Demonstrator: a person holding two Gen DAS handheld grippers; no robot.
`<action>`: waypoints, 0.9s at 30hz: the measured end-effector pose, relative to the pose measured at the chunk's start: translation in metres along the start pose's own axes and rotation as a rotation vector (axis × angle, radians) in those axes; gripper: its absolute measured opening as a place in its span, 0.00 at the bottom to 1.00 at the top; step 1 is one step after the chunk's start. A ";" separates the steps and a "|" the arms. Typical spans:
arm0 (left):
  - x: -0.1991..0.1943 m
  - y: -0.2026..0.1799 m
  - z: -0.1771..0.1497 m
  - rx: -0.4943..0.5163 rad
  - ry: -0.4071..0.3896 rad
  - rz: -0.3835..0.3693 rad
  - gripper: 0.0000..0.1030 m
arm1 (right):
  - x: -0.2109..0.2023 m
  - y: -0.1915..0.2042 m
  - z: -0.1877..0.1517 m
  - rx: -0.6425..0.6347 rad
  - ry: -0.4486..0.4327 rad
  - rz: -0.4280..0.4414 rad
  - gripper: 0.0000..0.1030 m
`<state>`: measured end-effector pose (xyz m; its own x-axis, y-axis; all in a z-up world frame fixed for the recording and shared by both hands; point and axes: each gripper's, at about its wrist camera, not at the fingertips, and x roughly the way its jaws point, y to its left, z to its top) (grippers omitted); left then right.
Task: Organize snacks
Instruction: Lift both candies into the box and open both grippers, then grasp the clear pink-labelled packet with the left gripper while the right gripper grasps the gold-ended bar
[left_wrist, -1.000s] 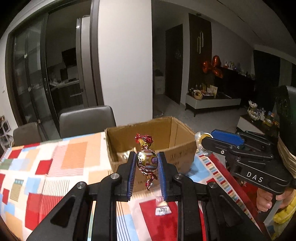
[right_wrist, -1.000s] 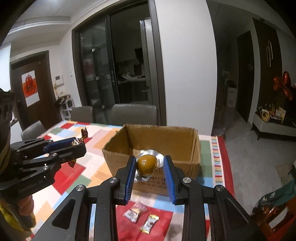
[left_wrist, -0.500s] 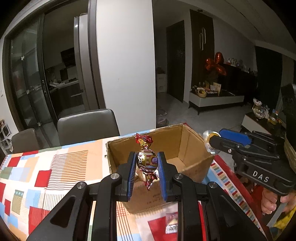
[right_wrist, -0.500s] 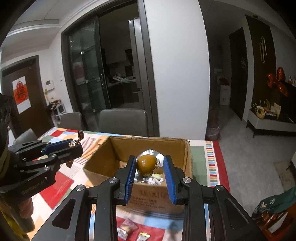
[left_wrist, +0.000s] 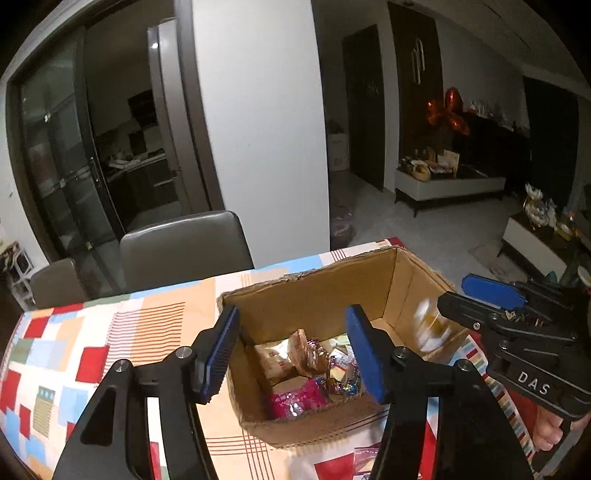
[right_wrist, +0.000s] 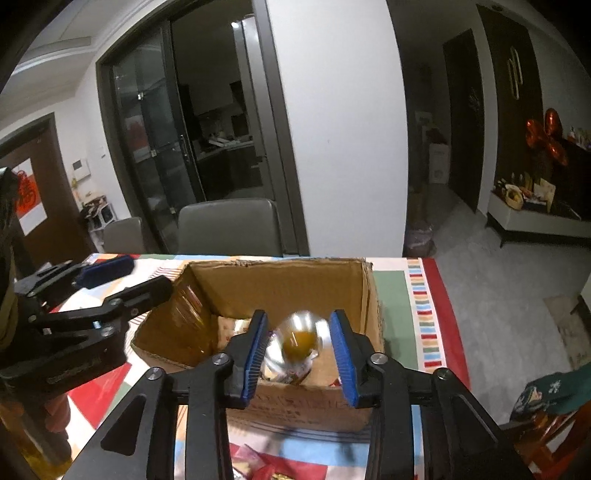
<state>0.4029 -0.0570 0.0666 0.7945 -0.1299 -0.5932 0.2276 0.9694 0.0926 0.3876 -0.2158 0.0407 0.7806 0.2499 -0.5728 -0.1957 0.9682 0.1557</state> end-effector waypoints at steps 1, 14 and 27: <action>-0.003 0.001 -0.003 -0.002 -0.003 -0.004 0.57 | -0.002 0.001 -0.002 0.002 0.001 -0.007 0.40; -0.059 -0.012 -0.061 0.016 -0.050 -0.095 0.60 | -0.048 0.011 -0.067 0.074 0.010 0.012 0.42; -0.041 -0.030 -0.133 0.050 0.065 -0.183 0.57 | -0.032 0.009 -0.154 0.161 0.152 0.030 0.42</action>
<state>0.2886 -0.0529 -0.0181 0.6993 -0.2876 -0.6544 0.3941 0.9189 0.0173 0.2694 -0.2135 -0.0637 0.6752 0.2885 -0.6788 -0.1107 0.9495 0.2935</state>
